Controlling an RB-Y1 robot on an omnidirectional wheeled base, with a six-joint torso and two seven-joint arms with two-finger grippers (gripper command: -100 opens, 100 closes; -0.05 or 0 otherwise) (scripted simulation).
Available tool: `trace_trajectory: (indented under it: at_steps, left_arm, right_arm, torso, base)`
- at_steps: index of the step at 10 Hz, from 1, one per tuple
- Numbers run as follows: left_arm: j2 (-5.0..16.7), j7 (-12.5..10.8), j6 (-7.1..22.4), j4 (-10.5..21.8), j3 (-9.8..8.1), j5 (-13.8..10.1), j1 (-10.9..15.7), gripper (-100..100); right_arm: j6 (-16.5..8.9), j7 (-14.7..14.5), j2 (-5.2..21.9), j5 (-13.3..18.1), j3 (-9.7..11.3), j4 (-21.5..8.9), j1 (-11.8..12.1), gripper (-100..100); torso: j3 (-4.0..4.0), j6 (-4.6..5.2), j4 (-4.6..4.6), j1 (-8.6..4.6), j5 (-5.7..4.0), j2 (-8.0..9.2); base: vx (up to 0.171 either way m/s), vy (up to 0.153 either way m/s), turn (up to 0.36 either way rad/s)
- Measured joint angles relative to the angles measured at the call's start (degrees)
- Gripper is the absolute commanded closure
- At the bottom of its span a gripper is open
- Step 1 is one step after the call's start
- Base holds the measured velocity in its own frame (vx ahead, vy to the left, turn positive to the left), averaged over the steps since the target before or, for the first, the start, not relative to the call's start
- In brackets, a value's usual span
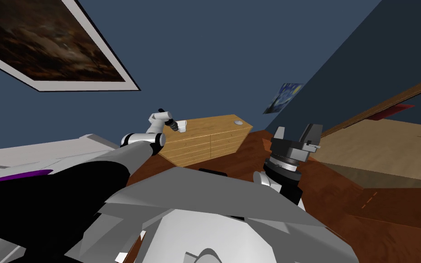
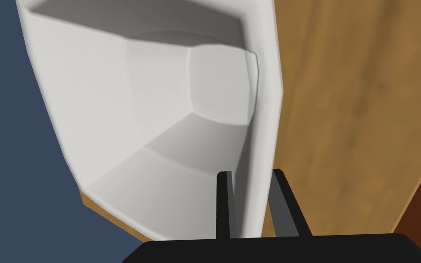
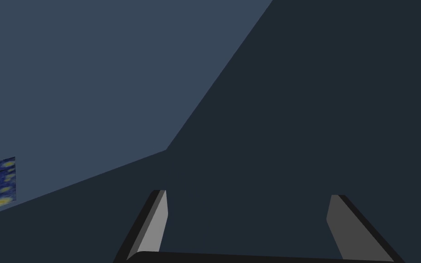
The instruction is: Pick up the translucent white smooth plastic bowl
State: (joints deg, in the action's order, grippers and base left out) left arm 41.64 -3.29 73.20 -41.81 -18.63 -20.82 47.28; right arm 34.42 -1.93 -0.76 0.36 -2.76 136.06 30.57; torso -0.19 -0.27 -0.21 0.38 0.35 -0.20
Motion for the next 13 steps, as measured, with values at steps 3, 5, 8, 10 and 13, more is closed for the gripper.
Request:
trace_trajectory:
  at_steps: [3,5,8,10,13]
  left_arm:
    - [0.7,-1.2,1.6,-3.3,-0.93,-1.8,-3.8,100]
    - [0.4,-1.6,2.3,-7.5,-1.03,-1.9,-6.6,100]
    - [2.6,-2.9,4.3,-10.7,-2.68,-5.1,-10.8,100]
    - [2.4,-3.2,4.4,-13.6,-2.69,-5.1,-13.0,100]
    - [3.8,-4.9,6.4,-18.5,-4.24,-7.8,-16.5,100]
  right_arm:
    - [0.0,0.0,0.0,0.0,0.0,0.0,0.0,0]
    - [0.0,0.0,0.0,0.0,0.0,0.0,0.0,0]
    - [0.0,0.0,0.0,0.0,0.0,0.0,0.0,0]
    - [0.0,0.0,0.0,0.0,0.0,0.0,0.0,0]
    - [0.0,0.0,0.0,0.0,0.0,0.0,0.0,0]
  torso:
    - [-0.10,-0.18,-0.24,0.26,0.29,0.05]
    - [-0.07,-0.30,-0.30,0.39,0.41,0.19]
    - [-0.13,-0.33,-0.31,0.39,0.40,0.06]
    - [-0.05,-0.32,-0.28,0.45,0.42,0.20]
    - [-0.15,-0.26,-0.31,0.32,0.35,0.02]
  base:
    - [0.015,-0.002,0.005]
    - [0.016,-0.009,-0.049]
    - [0.038,-0.008,-0.021]
    - [-0.007,0.001,0.005]
    - [0.052,-0.012,-0.068]
